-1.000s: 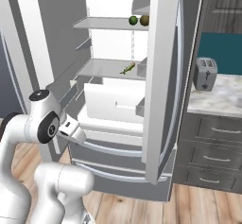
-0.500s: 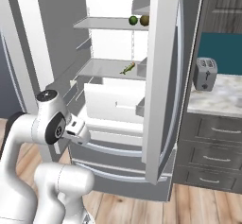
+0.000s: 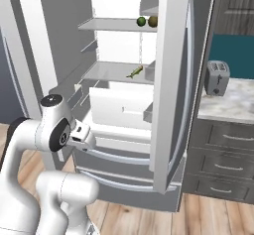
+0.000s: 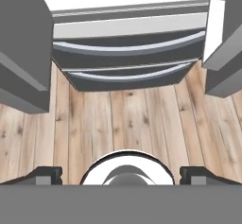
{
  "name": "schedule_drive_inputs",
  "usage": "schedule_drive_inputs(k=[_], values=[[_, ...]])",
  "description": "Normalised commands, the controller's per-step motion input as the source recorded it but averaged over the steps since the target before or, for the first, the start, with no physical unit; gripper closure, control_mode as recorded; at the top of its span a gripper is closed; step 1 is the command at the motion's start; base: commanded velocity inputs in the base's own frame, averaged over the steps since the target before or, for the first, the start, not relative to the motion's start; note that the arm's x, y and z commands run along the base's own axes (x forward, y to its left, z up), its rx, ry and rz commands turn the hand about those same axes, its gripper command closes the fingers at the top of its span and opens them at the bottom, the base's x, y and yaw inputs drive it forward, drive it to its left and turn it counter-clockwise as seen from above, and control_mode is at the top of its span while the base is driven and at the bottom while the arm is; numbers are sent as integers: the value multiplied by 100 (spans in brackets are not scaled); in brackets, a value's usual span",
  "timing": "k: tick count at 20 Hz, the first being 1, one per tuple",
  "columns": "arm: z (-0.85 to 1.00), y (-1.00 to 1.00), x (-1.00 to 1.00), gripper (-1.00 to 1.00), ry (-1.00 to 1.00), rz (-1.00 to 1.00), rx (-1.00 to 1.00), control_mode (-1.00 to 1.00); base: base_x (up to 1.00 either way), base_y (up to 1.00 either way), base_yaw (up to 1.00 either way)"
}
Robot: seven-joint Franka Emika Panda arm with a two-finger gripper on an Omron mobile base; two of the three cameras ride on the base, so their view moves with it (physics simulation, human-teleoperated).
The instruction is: Gather the potato and avocado from the fridge and place them on a tray on the dining counter. Then gather the fishs from the fridge and place them on the other tray.
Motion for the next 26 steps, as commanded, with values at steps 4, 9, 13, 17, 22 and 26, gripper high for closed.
schedule_drive_inputs(k=[4, 9, 13, 17, 22, 26], values=[[0, 0, 0, -100, 0, 0, 0, 100, 23, 0, 0], [0, 0, 0, -100, 0, 0, 0, 100, 26, 0, 0], [0, 0, 0, -100, 0, 0, 0, 100, 40, 0, -4], [0, 0, 0, -100, 0, 0, 0, 100, 38, 0, -7], [0, 0, 0, -100, 0, 0, 0, 100, 31, 0, -6], [0, 0, 0, -100, 0, 0, 0, 100, 31, 0, -3]])
